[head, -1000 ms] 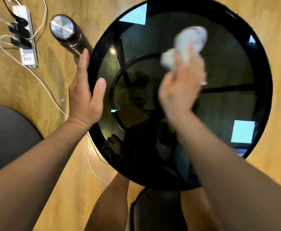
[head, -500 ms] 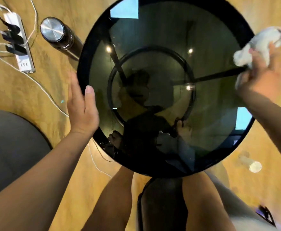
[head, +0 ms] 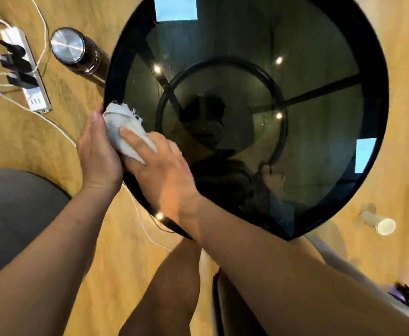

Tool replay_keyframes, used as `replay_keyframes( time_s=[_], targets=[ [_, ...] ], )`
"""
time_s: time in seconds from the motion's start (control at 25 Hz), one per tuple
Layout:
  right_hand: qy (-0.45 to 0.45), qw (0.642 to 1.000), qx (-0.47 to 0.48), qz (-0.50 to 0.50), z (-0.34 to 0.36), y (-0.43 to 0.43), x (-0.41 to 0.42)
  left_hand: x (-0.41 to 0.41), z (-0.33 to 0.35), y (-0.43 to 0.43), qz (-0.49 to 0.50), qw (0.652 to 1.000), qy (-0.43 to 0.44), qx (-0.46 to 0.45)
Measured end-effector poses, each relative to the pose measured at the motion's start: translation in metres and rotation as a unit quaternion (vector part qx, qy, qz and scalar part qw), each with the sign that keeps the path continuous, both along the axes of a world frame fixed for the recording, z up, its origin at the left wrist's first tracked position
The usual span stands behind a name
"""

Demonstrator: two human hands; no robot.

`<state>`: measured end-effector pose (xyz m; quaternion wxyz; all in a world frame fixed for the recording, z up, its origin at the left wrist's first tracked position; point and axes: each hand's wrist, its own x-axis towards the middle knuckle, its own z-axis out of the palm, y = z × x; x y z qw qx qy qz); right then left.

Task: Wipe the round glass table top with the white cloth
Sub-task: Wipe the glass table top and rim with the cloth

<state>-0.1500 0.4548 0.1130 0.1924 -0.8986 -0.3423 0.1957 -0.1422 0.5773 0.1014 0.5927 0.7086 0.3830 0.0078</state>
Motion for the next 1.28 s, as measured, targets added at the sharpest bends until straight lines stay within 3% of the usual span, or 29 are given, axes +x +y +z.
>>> replay_keyframes(
  time_s=[0.08, 0.2, 0.28, 0.4, 0.48, 0.56, 0.68, 0.8, 0.84, 0.96, 1.08, 1.16, 1.2, 1.28],
  targets=[
    [-0.086, 0.996, -0.021, -0.004, 0.0, -0.066, 0.023, -0.006, 0.003, -0.005, -0.093, 0.993, 0.025, 0.067],
    [-0.136, 0.955, -0.15, -0.219, -0.001, -0.23, 0.078, -0.011, 0.007, -0.022, -0.205, 0.956, 0.043, 0.206],
    [-0.085, 0.907, -0.215, -0.352, 0.014, -0.302, 0.102, -0.011, 0.009, -0.03, -0.216, 0.949, 0.044, 0.227],
    [-0.091, 0.852, -0.183, -0.482, 0.008, -0.264, 0.089, -0.013, 0.006, -0.028, -0.206, 0.954, 0.025, 0.218],
    [-0.107, 0.85, -0.153, -0.493, 0.002, -0.186, 0.047, -0.013, 0.006, -0.026, -0.191, 0.961, 0.021, 0.198],
    [-0.092, 0.893, -0.088, -0.431, 0.0, -0.095, -0.018, -0.012, 0.006, -0.025, -0.177, 0.967, 0.022, 0.179],
    [0.033, 0.969, 0.006, -0.247, 0.006, -0.002, -0.079, -0.01, 0.008, -0.018, -0.173, 0.972, 0.026, 0.157],
    [-0.004, 0.999, 0.023, -0.048, 0.001, -0.05, -0.049, -0.008, 0.011, -0.018, -0.209, 0.962, 0.036, 0.173],
    [-0.038, 0.998, 0.009, -0.039, -0.001, -0.088, -0.036, -0.008, 0.012, -0.018, -0.225, 0.956, 0.037, 0.184],
    [-0.149, 0.969, -0.095, -0.171, 0.003, -0.24, 0.006, -0.024, 0.015, -0.022, -0.285, 0.934, 0.024, 0.215],
    [-0.12, 0.908, -0.139, -0.378, 0.015, -0.317, 0.036, -0.048, 0.016, -0.027, -0.314, 0.921, 0.017, 0.23],
    [-0.104, 0.842, -0.14, -0.51, 0.003, -0.281, 0.022, -0.057, 0.018, -0.028, -0.302, 0.929, 0.019, 0.213],
    [-0.102, 0.829, -0.135, -0.533, -0.002, -0.244, 0.0, -0.059, 0.019, -0.03, -0.29, 0.935, 0.021, 0.202],
    [-0.094, 0.857, -0.105, -0.496, -0.005, -0.15, -0.067, -0.059, 0.021, -0.032, -0.273, 0.943, 0.026, 0.189]
  ],
)
